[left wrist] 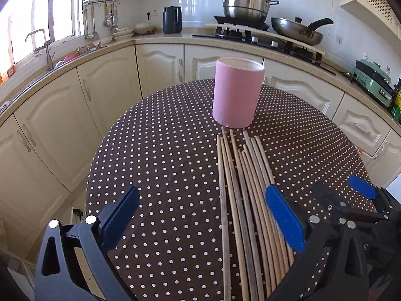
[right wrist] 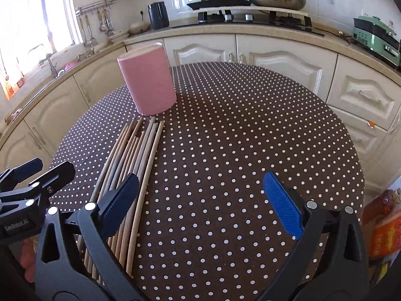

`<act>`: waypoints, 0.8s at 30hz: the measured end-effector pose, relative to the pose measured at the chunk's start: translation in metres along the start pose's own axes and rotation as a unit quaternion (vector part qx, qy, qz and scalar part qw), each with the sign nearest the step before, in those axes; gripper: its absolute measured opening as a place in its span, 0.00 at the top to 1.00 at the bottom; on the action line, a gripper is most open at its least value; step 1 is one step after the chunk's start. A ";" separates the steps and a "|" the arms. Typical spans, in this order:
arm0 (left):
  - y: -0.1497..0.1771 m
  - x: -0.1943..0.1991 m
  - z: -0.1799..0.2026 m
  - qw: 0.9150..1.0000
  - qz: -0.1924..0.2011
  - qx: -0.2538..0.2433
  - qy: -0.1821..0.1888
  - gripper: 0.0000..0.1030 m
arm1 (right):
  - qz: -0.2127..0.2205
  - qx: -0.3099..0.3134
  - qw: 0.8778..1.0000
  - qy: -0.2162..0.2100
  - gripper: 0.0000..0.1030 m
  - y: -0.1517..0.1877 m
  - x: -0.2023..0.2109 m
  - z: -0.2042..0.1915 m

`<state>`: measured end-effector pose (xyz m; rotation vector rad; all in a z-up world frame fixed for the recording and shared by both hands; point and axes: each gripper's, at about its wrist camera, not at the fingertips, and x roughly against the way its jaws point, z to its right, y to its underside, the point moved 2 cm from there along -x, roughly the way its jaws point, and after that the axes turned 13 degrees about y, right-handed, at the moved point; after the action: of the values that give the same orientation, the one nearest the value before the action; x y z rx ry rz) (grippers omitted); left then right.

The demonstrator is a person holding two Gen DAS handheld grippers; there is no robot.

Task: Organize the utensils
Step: 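Lower the right gripper onto the chopstick pile and close on one chopstick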

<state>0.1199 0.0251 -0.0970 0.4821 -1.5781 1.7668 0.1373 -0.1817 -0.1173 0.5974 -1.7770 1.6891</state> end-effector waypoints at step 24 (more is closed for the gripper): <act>0.008 -0.036 -0.035 0.998 -0.054 0.038 0.000 0.04 | -0.073 0.066 0.994 0.045 0.06 0.004 -0.048 -0.047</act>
<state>0.1446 0.0500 -0.1339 0.5935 -1.4622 1.7489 0.1744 -0.1388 -0.1531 0.6807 -1.5301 1.7124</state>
